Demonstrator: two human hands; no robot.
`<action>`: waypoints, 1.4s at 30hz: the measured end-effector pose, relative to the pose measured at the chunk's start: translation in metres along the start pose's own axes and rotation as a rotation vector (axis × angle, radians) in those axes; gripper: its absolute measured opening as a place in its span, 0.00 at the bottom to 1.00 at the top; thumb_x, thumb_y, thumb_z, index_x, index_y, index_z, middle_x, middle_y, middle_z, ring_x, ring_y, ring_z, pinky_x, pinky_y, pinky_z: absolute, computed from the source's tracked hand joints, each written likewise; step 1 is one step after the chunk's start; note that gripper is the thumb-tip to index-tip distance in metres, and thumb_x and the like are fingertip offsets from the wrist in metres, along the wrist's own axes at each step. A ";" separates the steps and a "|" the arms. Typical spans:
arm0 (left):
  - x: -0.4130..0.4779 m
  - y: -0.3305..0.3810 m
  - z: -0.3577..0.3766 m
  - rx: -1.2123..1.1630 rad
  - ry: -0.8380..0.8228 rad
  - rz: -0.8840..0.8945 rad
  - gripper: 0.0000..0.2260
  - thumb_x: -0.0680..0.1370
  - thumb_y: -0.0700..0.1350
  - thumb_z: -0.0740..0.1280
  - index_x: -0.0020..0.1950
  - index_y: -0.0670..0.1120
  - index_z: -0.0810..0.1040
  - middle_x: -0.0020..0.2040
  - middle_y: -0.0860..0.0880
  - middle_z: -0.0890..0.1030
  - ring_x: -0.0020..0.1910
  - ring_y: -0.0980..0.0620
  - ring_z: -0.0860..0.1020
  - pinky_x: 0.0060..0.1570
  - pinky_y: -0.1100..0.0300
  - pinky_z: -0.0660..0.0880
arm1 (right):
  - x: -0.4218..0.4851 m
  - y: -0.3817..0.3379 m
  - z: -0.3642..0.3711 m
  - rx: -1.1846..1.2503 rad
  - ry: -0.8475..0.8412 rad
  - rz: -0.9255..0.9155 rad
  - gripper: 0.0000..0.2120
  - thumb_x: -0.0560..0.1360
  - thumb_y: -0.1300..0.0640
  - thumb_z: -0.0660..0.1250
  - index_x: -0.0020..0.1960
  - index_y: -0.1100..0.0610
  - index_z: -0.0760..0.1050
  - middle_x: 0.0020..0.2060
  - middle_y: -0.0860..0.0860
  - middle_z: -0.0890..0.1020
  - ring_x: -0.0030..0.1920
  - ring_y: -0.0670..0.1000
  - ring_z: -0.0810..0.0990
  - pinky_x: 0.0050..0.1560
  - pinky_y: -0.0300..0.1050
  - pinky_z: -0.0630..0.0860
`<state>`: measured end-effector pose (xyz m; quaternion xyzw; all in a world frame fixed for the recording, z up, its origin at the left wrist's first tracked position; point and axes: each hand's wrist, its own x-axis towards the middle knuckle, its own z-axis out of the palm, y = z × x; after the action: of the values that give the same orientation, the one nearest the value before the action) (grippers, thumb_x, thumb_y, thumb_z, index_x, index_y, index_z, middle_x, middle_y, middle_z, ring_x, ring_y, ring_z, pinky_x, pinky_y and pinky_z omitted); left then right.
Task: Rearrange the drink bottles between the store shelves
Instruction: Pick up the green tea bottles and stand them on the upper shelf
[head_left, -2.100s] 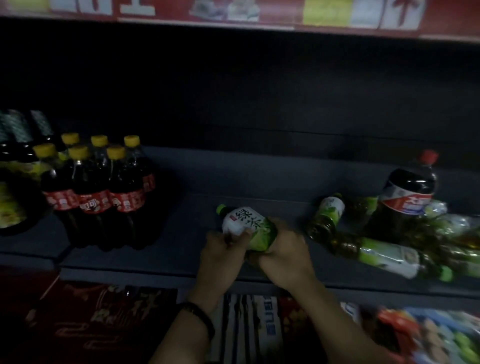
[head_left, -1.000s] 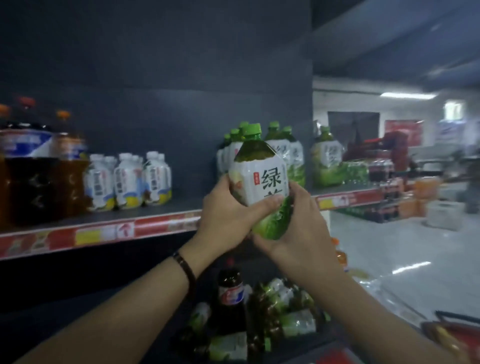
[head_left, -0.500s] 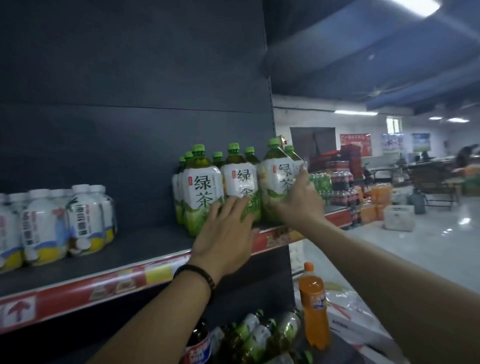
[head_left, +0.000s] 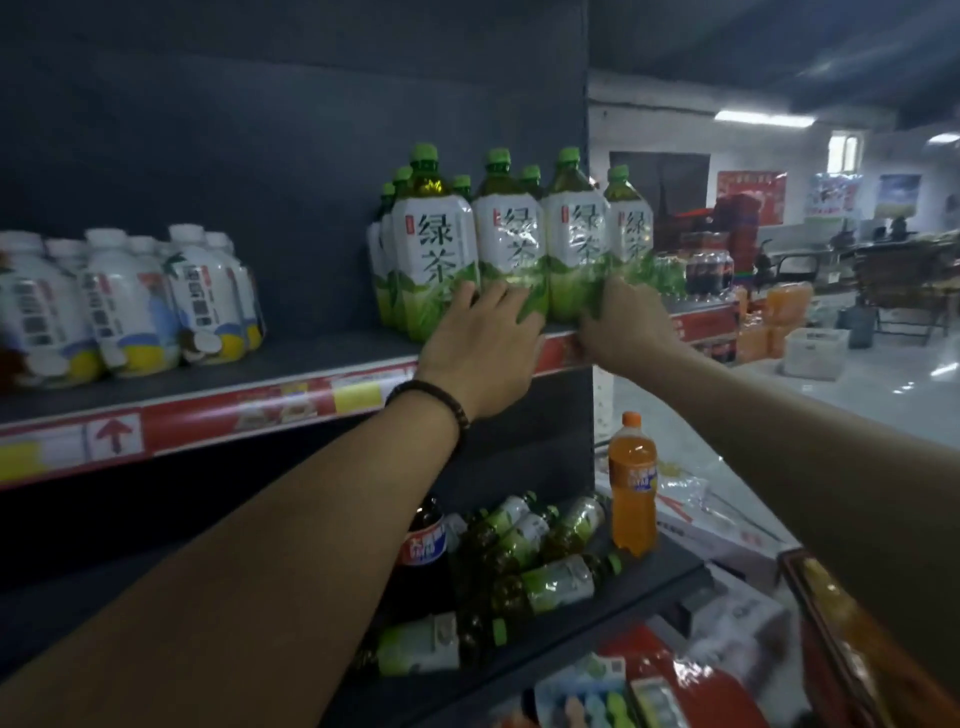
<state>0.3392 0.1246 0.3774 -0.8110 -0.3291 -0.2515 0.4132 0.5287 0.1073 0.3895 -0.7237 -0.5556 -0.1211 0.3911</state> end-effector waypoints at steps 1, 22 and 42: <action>-0.007 0.003 -0.003 -0.069 0.042 -0.007 0.15 0.85 0.50 0.59 0.66 0.48 0.80 0.70 0.45 0.78 0.68 0.42 0.74 0.64 0.43 0.66 | -0.011 -0.002 -0.004 -0.007 0.035 -0.035 0.15 0.80 0.54 0.65 0.62 0.62 0.76 0.57 0.64 0.82 0.56 0.65 0.82 0.57 0.59 0.81; -0.387 0.066 0.128 -0.754 -0.316 -0.835 0.15 0.79 0.50 0.74 0.61 0.62 0.72 0.62 0.61 0.72 0.63 0.54 0.70 0.62 0.52 0.76 | -0.295 0.025 0.271 0.024 -0.446 -0.231 0.29 0.70 0.45 0.69 0.70 0.51 0.74 0.63 0.53 0.74 0.64 0.59 0.71 0.63 0.55 0.72; -0.420 0.012 0.123 -0.889 -0.420 -0.883 0.27 0.75 0.59 0.78 0.71 0.61 0.72 0.65 0.60 0.80 0.61 0.59 0.79 0.58 0.52 0.81 | -0.289 -0.045 0.274 0.494 -0.313 -0.488 0.47 0.66 0.44 0.84 0.79 0.51 0.68 0.72 0.48 0.71 0.71 0.48 0.72 0.71 0.44 0.73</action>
<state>0.0894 0.0855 0.0203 -0.7250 -0.5693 -0.3455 -0.1759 0.3151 0.0974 0.0508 -0.4638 -0.7771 0.0390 0.4237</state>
